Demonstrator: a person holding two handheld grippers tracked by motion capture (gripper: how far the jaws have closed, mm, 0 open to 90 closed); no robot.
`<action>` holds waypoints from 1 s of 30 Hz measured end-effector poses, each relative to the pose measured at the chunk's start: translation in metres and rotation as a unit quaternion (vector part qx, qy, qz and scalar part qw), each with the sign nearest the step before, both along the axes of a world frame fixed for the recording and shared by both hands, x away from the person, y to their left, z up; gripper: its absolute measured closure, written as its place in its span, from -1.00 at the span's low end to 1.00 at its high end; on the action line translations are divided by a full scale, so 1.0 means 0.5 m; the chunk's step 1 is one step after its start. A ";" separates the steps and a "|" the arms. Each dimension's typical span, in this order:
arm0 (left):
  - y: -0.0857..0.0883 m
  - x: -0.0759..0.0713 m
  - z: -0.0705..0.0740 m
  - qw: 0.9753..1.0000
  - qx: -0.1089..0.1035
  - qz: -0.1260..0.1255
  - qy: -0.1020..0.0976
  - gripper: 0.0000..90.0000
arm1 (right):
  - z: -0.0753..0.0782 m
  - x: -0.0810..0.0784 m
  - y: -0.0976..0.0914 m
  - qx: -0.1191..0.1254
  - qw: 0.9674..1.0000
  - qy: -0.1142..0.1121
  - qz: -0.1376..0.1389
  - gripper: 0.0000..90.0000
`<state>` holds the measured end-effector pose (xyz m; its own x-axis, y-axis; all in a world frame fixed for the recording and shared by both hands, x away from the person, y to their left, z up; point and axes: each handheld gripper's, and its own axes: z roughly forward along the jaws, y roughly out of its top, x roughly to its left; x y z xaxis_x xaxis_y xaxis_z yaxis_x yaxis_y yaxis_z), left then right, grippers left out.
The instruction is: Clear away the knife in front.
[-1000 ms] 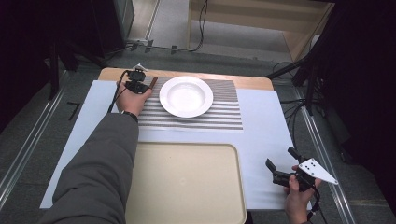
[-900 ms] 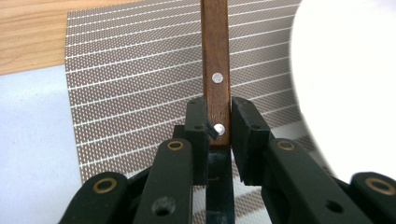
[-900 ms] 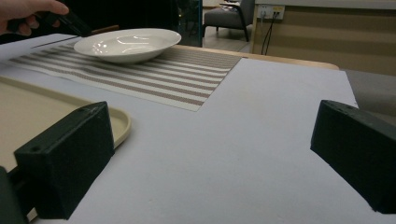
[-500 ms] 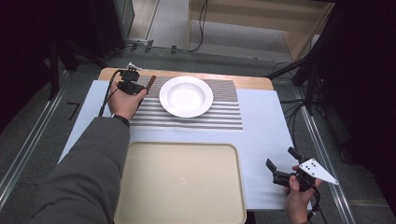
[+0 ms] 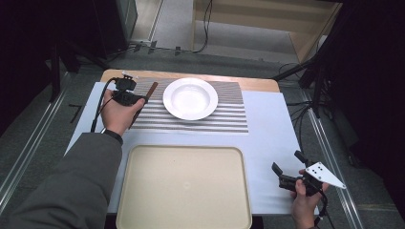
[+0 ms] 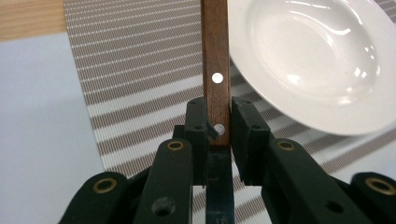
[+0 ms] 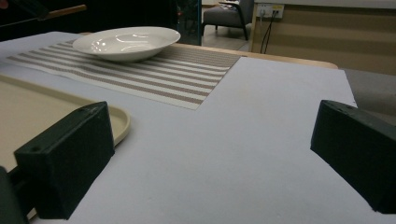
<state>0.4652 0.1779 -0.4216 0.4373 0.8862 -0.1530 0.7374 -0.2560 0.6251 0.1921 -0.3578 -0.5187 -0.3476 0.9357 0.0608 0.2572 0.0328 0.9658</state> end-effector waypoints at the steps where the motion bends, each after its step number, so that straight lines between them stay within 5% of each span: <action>1: 0.001 -0.008 -0.001 1.000 -0.002 -0.002 0.001 0.70 | 0.000 0.000 0.000 0.000 1.000 0.000 0.000 -1.00; 30: 0.000 -0.224 -0.011 0.998 -0.043 -0.043 -0.013 0.70 | 0.000 -0.001 0.001 -0.003 1.000 0.001 -0.002 -1.00</action>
